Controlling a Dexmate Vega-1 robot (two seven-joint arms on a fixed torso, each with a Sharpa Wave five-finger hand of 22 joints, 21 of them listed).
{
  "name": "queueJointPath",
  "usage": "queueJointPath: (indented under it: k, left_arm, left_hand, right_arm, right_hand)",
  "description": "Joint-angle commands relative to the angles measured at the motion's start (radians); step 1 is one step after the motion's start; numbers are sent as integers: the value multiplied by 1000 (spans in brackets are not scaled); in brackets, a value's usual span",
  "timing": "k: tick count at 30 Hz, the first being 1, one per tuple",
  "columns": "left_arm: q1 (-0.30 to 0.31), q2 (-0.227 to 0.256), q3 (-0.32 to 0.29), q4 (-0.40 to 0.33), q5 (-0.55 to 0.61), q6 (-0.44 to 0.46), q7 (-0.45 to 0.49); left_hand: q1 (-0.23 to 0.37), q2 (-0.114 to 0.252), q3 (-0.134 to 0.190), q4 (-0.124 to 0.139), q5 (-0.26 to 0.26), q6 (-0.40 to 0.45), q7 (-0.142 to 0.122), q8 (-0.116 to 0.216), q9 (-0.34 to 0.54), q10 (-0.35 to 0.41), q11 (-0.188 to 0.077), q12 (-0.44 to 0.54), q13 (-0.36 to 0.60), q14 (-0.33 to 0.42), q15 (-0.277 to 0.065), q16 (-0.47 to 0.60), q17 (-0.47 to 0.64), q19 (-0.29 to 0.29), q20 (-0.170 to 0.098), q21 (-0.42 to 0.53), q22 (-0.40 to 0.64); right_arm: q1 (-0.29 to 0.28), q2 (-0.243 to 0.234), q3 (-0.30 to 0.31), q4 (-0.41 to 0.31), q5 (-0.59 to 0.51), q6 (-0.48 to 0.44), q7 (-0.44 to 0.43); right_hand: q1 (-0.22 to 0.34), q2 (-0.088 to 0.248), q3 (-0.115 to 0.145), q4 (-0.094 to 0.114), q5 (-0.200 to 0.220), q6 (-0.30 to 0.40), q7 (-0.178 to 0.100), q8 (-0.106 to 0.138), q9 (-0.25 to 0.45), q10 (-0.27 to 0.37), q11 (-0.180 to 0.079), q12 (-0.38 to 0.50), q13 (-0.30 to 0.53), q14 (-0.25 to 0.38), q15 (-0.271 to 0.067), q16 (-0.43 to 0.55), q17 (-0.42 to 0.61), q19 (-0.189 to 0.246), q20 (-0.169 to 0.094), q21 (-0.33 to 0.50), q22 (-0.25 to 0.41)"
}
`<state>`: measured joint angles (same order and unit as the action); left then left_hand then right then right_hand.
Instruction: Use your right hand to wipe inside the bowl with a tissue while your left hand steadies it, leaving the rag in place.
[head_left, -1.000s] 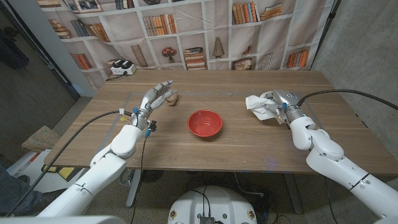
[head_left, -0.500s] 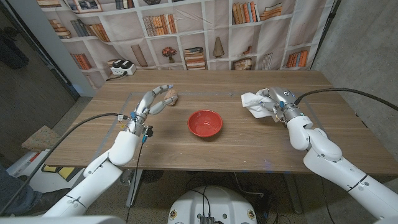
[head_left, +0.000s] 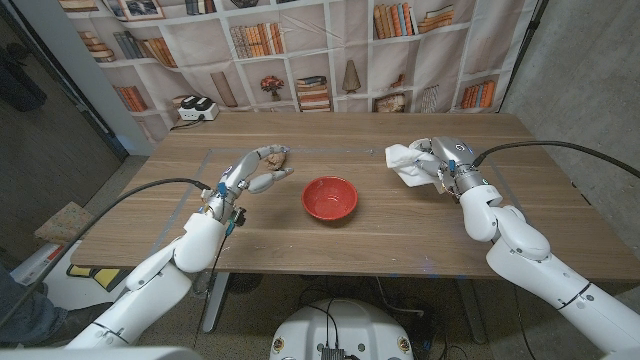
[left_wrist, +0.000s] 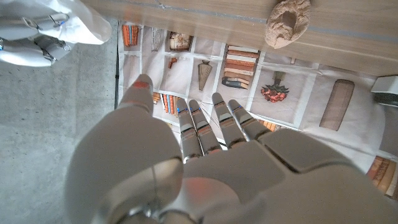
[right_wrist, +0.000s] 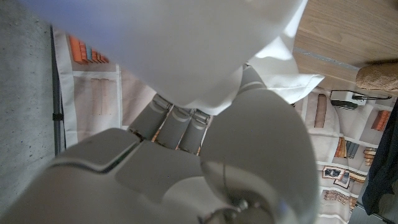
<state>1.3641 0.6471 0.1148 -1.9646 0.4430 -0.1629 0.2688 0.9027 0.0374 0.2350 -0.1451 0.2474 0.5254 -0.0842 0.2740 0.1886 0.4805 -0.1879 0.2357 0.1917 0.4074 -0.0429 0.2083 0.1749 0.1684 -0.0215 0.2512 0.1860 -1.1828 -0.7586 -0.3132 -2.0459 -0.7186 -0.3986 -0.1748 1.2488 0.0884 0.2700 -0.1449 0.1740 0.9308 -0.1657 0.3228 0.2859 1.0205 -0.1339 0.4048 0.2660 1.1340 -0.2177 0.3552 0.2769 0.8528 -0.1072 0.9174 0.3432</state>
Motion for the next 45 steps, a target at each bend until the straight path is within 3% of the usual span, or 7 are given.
queueJointPath:
  k: [1, 6, 14, 19, 29, 37, 45]
  left_arm:
    - [62, 29, -26, -111, 192, 64, -54]
    - [87, 46, -41, -148, 242, 80, -106]
    - [121, 48, -57, -193, 377, 109, -114]
    - [124, 47, -67, -186, 405, 85, -105]
    - [121, 81, -64, -222, 484, 110, -233]
    - [150, 100, -49, -248, 613, 130, -228]
    - [142, 104, 4, -221, 692, 149, -178]
  left_hand:
    - [-14, -3, -7, 8, -1, 4, -11, -5, 3, 6, -8, -6, 3, 3, -111, -4, 4, 0, 10, -2, 2]
    - [-17, -9, -12, 10, -1, 6, -17, -7, 3, 13, -13, -7, 4, 7, -117, -4, 5, -5, 7, -6, 2]
    - [-6, -27, -17, 4, 3, 12, -31, -10, 3, 29, -19, -9, 5, 11, -130, -7, 3, -13, 0, -13, 0]
    - [26, -42, -16, -3, 14, 79, -55, 7, 2, 96, -22, -4, 6, 43, -145, -2, 3, 8, -16, -14, -2]
    - [71, -53, -10, -8, 25, 160, -78, 25, 0, 173, -26, -5, 7, 88, -162, 1, 2, 47, -22, -10, -2]
    - [83, -60, -10, -8, 26, 150, -82, 15, 0, 168, -24, -16, 6, 80, -163, -8, 2, 43, -15, -16, -3]
    - [97, -63, -9, -7, 28, 146, -94, 8, 0, 166, -26, -24, 7, 70, -165, -15, 3, 32, 3, -24, -3]
  right_arm:
    - [14, 4, -4, -4, 9, 22, 1]
    - [26, 1, -14, -9, -3, 19, 16]
    - [41, -6, -13, -12, -7, 33, 25]
    - [51, -9, -16, -11, -16, 37, 32]
    - [62, -8, -24, -22, -29, 34, 54]
    - [86, 10, -51, -13, -57, 30, 64]
    - [102, 13, -58, -6, -60, 42, 85]
  right_hand:
    - [31, 41, -2, -1, 5, 10, 0, -4, 4, 57, -43, 5, 5, 12, -17, 3, 6, 2, -117, 9, 3]
    - [33, 40, -2, -2, 6, 14, 1, -4, 3, 60, -43, 5, 5, 16, -18, 3, 6, 3, -117, 15, 2]
    - [33, 38, -3, -3, 7, 19, 2, -4, 2, 66, -42, 4, 2, 23, -17, 5, 8, 3, -116, 23, 1]
    - [34, 38, -3, -3, 8, 23, 2, -4, 2, 68, -42, 4, 2, 24, -17, 3, 7, 3, -117, 26, 0]
    - [36, 36, -4, -5, 8, 23, 2, -6, 1, 69, -41, 2, 2, 27, -17, 1, 5, 1, -117, 32, -2]
    - [38, 36, -3, -6, 8, 24, 2, -8, 0, 68, -41, 1, 4, 27, -17, -1, 5, -2, -118, 36, -5]
    - [40, 36, -3, -6, 8, 25, 2, -9, 0, 70, -41, 1, 4, 30, -17, -1, 6, -3, -117, 40, -7]
